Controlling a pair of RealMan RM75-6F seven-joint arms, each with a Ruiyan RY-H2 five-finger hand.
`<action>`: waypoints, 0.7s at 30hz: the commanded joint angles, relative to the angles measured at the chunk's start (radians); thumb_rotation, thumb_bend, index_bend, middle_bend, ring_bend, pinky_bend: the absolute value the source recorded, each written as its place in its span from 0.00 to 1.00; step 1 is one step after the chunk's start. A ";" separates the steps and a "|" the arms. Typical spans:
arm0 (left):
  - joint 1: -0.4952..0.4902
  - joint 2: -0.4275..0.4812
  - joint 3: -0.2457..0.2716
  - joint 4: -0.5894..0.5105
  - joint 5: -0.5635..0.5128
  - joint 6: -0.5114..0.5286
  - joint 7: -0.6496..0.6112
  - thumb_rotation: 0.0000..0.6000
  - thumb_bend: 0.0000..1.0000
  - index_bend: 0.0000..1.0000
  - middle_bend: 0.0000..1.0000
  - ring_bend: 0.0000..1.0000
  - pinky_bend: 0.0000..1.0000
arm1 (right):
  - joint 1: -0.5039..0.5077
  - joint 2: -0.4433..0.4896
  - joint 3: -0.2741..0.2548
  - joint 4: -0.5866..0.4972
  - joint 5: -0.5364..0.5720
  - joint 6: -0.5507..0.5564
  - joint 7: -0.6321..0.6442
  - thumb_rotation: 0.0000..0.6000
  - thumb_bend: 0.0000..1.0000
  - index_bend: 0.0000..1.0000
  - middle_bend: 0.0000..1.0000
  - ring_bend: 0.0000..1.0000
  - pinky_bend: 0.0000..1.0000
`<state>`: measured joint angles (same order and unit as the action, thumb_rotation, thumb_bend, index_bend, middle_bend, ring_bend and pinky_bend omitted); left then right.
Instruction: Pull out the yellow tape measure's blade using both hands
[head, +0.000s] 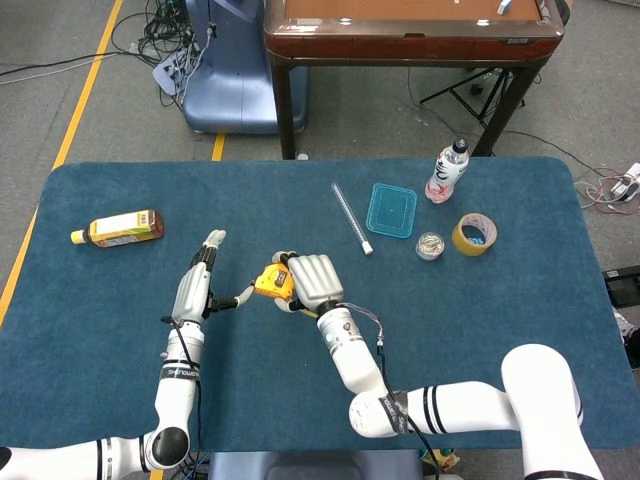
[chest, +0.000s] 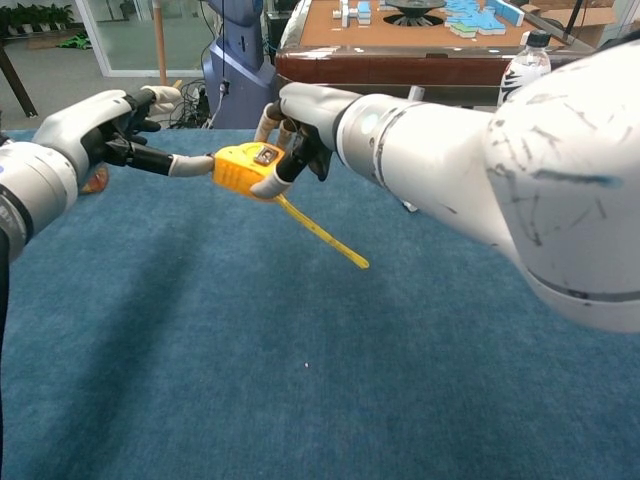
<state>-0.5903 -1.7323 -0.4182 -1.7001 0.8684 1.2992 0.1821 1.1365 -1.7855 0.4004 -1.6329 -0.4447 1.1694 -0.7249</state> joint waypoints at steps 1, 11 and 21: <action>-0.001 -0.001 -0.001 0.005 0.001 0.002 0.002 1.00 0.19 0.00 0.00 0.00 0.00 | -0.003 0.002 -0.001 -0.003 -0.003 0.000 0.004 1.00 0.82 0.83 0.79 0.77 0.44; 0.002 0.009 -0.015 0.009 -0.009 0.007 -0.001 1.00 0.19 0.00 0.00 0.00 0.00 | -0.014 0.021 -0.010 -0.027 -0.005 -0.002 0.009 1.00 0.82 0.83 0.79 0.77 0.44; 0.002 0.026 -0.034 0.025 -0.034 0.004 0.002 1.00 0.19 0.00 0.00 0.00 0.00 | -0.020 0.038 -0.014 -0.051 -0.007 0.005 0.008 1.00 0.82 0.84 0.80 0.77 0.44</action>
<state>-0.5885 -1.7074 -0.4511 -1.6762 0.8351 1.3034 0.1839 1.1164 -1.7473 0.3866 -1.6836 -0.4516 1.1741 -0.7167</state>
